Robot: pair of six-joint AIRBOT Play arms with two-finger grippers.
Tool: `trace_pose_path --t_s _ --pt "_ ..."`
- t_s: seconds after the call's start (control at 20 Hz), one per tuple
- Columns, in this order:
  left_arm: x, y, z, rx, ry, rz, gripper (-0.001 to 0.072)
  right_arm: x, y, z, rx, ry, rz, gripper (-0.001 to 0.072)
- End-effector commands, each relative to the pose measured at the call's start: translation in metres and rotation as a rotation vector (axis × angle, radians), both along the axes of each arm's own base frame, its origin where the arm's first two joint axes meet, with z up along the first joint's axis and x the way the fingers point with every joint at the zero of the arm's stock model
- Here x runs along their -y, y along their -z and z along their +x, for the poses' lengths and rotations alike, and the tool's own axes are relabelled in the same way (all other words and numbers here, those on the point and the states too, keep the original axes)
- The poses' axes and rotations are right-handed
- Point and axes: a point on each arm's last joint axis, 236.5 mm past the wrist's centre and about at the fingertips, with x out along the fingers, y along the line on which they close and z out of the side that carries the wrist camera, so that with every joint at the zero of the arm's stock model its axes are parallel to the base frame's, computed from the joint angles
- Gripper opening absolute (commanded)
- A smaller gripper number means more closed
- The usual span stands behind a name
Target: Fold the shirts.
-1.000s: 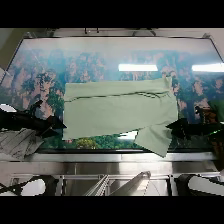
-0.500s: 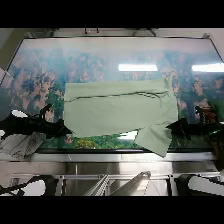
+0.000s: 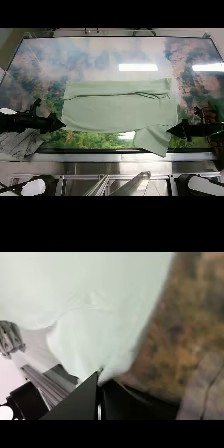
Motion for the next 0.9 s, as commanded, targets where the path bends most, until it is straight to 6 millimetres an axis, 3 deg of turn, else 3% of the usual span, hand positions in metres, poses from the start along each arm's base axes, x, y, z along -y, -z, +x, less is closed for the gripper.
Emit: trace_pose_path --t_s 0.0,0.1,0.2,0.3,0.4,0.65,0.85 --pt "-0.005 -0.013 0.0 0.021 -0.009 -0.061 0.0023 -0.005 -0.032 0.02 0.09 0.05 0.053 0.002" --pt "-0.004 -0.033 0.018 0.083 -0.011 -0.099 0.0024 -0.004 -0.063 0.053 0.215 0.135 0.124 0.002" --pt "-0.008 -0.064 0.048 0.178 -0.024 -0.122 0.0023 0.003 -0.09 0.084 0.316 0.208 0.166 0.002" --pt "-0.014 -0.089 0.076 0.249 -0.017 -0.108 0.0023 0.01 -0.101 0.109 0.357 0.24 0.171 0.0019" --pt "-0.013 -0.099 0.099 0.255 0.014 -0.119 0.0023 0.012 -0.097 0.137 0.37 0.263 0.162 0.002" --pt "0.002 -0.081 0.181 0.268 0.062 -0.109 0.0023 0.028 -0.062 0.22 0.375 0.353 0.143 0.0021" --pt "0.014 -0.051 0.231 0.265 0.095 -0.116 0.0023 0.029 -0.039 0.265 0.383 0.357 0.187 0.0021"
